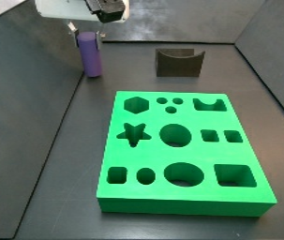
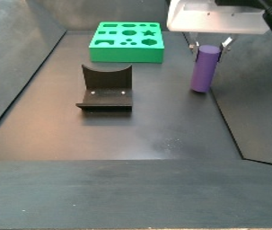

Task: Pick up the round object. Move up. Move to above the board. Insert the round object.
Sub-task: Move up, then move to above the board.

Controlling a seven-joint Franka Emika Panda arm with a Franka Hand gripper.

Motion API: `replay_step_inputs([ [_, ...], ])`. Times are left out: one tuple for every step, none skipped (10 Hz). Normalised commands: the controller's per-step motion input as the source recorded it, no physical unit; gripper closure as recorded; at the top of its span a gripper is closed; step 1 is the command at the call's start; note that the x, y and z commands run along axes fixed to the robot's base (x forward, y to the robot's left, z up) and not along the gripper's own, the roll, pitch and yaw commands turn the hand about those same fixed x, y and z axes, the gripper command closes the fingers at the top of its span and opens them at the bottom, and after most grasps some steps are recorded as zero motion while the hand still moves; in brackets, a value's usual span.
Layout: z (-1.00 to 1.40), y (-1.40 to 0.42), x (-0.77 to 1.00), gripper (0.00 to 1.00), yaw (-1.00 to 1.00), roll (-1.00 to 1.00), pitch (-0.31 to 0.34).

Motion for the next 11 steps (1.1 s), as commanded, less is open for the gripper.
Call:
replay_step_inputs([
  [0.82,0.03,0.02,1.00,0.03,-0.01,0.003],
  [0.70,0.01,0.00,1.00,0.03,-0.04,0.047],
  [0.58,-0.01,0.00,1.00,0.03,-0.06,0.063],
  [0.41,-0.02,0.00,1.00,0.02,-0.09,0.067],
  [0.33,-0.02,0.00,1.00,0.02,-0.11,0.069],
  [1.00,0.24,0.16,1.00,-0.05,0.15,0.004],
  [1.00,0.24,0.16,1.00,-0.05,0.13,0.006],
  [1.00,0.23,0.15,1.00,-0.05,0.10,0.041],
  [1.00,0.21,0.14,1.00,-0.05,0.08,0.057],
  [1.00,0.20,0.12,1.00,-0.04,0.04,0.073],
  [1.00,0.19,0.12,1.00,-0.04,0.03,0.076],
])
